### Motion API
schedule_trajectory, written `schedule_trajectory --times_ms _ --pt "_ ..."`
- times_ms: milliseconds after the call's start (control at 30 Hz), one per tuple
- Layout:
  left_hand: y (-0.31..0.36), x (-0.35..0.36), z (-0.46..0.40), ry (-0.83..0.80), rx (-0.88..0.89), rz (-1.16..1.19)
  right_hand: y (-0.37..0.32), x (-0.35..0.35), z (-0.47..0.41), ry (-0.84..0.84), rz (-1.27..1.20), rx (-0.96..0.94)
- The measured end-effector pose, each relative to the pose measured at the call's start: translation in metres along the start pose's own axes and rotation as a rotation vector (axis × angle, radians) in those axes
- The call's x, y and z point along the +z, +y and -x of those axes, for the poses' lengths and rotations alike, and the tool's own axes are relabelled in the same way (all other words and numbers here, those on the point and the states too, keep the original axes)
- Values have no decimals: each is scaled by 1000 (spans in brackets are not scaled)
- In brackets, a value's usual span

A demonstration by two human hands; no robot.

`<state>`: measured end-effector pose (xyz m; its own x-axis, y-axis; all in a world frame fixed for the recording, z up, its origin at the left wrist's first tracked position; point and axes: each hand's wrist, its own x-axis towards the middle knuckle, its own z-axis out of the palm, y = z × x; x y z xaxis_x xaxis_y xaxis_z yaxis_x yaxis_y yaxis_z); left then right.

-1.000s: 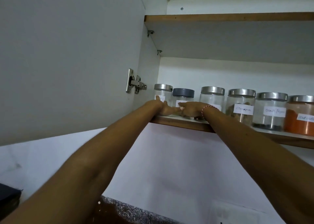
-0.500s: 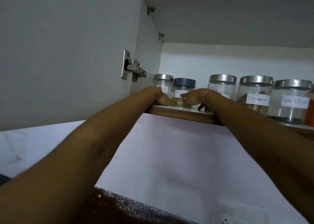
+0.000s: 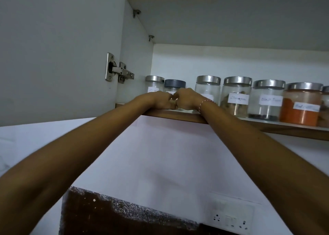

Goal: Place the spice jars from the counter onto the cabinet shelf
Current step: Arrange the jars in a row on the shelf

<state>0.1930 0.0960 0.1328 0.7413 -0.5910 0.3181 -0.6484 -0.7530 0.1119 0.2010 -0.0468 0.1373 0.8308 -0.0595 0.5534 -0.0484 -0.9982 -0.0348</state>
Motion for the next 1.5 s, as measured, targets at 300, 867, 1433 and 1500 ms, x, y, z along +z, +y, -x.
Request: schedule_trajectory --times_ms 300,867,1433,1500 --pt "74 18 8 -28 160 163 65 -66 140 507 -150 324" --pt "77 10 -44 126 -257 848 106 -78 104 135 -587 491" --pt "48 11 -83 226 -239 642 117 -57 41 -96 -549 497" --pt "46 10 -87 181 -240 648 118 -58 34 -138 -559 502"
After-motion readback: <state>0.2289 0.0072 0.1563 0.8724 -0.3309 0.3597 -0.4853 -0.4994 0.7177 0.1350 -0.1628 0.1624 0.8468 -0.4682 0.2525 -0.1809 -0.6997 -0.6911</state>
